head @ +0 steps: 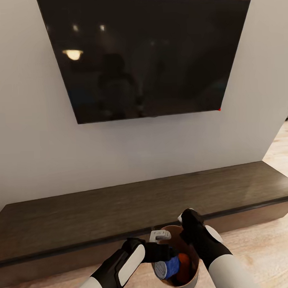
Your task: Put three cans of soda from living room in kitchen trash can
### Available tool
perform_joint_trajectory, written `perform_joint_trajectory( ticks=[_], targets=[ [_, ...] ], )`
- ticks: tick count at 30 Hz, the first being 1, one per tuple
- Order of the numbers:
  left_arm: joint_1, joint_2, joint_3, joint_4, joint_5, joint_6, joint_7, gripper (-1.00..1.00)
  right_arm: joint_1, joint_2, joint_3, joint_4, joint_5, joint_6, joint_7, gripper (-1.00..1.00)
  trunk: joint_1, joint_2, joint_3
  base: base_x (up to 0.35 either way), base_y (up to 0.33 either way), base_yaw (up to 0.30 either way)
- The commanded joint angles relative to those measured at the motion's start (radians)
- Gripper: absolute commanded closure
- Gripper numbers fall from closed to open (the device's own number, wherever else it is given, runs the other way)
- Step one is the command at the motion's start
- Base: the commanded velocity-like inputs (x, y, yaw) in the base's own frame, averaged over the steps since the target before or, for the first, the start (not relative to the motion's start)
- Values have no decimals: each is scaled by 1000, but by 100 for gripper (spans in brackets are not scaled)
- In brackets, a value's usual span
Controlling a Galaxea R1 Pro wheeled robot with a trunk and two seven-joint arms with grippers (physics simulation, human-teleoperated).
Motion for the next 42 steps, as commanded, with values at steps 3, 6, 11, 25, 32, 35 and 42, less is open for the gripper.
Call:
perform_joint_trajectory(
  ticks=[3,6,11,25,32,35,42],
  targets=[
    [0,0,0,-1,0,1,0,-100,-15,-14,-4,0,4,0,17,100,0,0,0,0,0,0],
    [0,0,0,-1,1,2,0,-100,-19,-32,-6,1,3,0,21,100,0,0,0,0,0,0],
    [0,0,0,-1,0,2,0,-100,-27,-73,-10,5,-1,0,25,100,0,0,0,0,0,0],
    [0,0,-1,-5,1,4,-1,-100,-27,-220,-13,12,-8,0,108,100,0,0,0,0,0,0],
    [0,0,-1,-6,1,4,0,-100,-24,-283,-56,12,-9,0,119,100,0,0,0,0,0,0],
    [0,0,-1,-6,0,4,0,-100,-22,-303,-97,12,-8,0,119,100,0,0,0,0,0,0],
    [0,0,-3,-3,-11,0,33,-100,-18,-339,-239,12,-8,-66,113,100,0,0,0,0,0,0]
  ],
)
